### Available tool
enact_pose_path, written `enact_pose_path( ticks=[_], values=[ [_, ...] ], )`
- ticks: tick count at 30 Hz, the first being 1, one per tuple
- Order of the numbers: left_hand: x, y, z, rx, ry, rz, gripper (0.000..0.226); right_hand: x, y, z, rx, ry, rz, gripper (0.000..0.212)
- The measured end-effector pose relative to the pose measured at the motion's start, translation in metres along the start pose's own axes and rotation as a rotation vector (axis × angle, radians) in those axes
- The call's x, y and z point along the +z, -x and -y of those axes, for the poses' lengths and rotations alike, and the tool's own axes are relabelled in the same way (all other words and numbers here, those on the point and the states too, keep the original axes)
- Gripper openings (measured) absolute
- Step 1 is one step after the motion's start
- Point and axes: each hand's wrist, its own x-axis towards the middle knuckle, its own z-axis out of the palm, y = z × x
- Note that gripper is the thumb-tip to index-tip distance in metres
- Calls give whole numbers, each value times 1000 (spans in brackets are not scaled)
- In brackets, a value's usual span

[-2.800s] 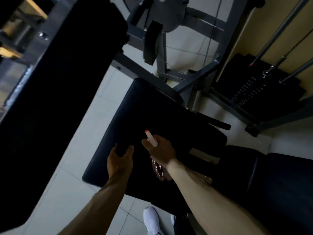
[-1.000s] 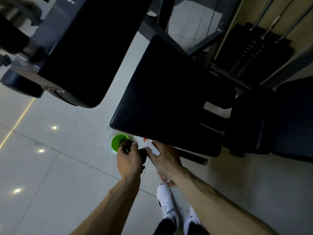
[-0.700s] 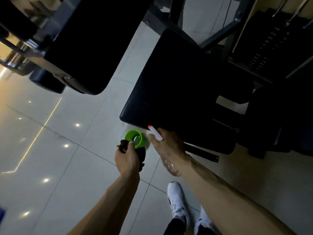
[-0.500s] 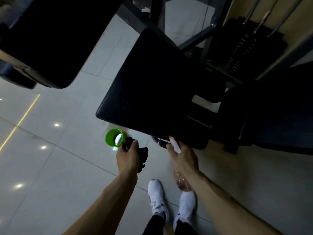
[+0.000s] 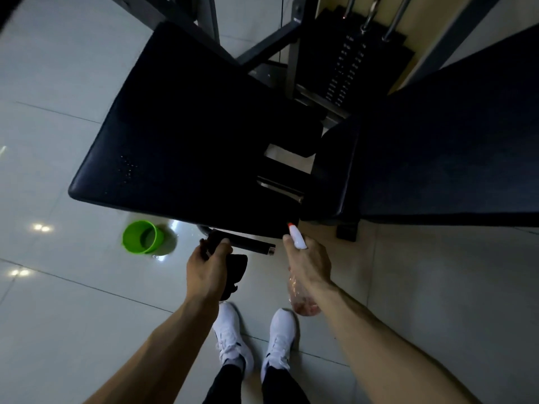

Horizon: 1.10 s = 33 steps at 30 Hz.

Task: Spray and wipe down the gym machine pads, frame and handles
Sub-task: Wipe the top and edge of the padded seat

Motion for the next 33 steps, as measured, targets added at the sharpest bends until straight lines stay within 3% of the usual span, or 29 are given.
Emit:
enact_pose_path(
  ticks=[4,8,14,17,21,26,29,33],
  values=[
    [-13,23,-37,1,-6,33,29,-17,28,41,-53,-101,68,64],
    [-42,69,-120,53,5,104,29,-64,92,118,-208,-127,3,34],
    [-109,134,-231,53,124,114,31,-125,166,240,-494,-181,-29,38],
    [-145,156,-272,68,178,150,23,-141,185,304,-544,-265,-12,32],
    [-191,165,-314,236,195,82,11,-137,191,384,-651,-266,15,26],
    [-236,144,-360,388,198,81,27,-114,178,499,-744,-266,-73,28],
    [-255,118,-387,485,113,54,14,-100,163,574,-804,-243,-168,19],
    [-269,83,-419,548,47,161,22,-80,148,662,-871,-175,-140,25]
  ],
)
